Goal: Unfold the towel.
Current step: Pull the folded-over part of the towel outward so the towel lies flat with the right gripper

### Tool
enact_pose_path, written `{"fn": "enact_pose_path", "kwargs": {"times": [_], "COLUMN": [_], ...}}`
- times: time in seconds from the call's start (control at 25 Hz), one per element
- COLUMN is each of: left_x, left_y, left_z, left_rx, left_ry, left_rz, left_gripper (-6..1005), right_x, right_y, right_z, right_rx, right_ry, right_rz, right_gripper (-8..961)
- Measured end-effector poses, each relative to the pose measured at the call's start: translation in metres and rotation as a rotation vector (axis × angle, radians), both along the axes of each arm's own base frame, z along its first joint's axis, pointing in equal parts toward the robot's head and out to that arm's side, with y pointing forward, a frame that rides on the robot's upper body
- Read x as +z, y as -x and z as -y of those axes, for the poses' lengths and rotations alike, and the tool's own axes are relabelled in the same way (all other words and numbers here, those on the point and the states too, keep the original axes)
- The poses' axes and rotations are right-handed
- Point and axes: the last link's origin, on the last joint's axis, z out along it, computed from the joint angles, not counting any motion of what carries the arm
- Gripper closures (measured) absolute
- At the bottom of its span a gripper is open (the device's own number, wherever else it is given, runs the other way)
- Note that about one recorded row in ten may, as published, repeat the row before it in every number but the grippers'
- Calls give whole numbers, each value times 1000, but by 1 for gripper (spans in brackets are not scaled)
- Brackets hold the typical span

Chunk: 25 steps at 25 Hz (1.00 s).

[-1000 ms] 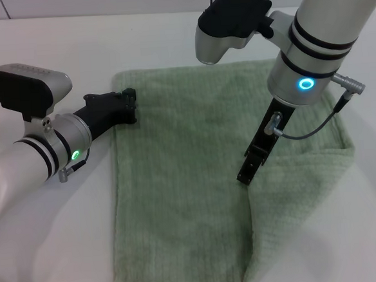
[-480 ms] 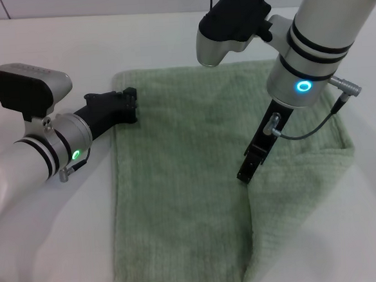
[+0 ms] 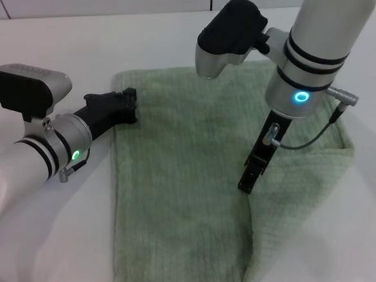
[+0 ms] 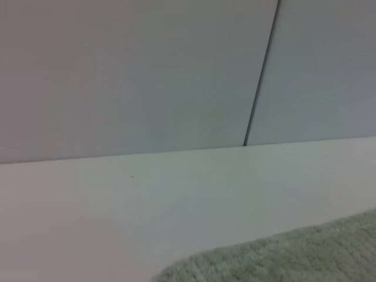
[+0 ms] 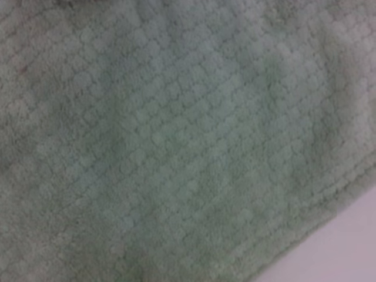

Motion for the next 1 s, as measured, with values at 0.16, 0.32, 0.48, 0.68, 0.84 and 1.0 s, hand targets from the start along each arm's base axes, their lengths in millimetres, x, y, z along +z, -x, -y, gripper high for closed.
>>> {"fn": "enact_pose_path", "kwargs": {"times": [0.16,0.32,0.48,0.68,0.84,1.0], "left_x": [0,0,0,1,2,3], "left_y": [0,1,1,1,1,2], "left_z": [0,0,0,0,0,-1], "left_rx": [1,2,2,4,5,6], "left_ry": [0,0,-1,-4,-5,-7], "left_rz": [0,0,0,1,1,1], "left_gripper": [1001,1001,1001,1000,1000,1000], "right_x": [-1,-2,-1,-2,-2,-2], "right_y": [1,2,2,2,2,3], "right_z": [-1,-2,-3,-4,-5,-5], "right_rx": [4,11,17,22,24,42], "right_ry": [-3,-12,-17,-16,-18,-9], "right_rz": [-2,0,2,17,20,35], "right_gripper": [229,230,232,453,591,836]}}
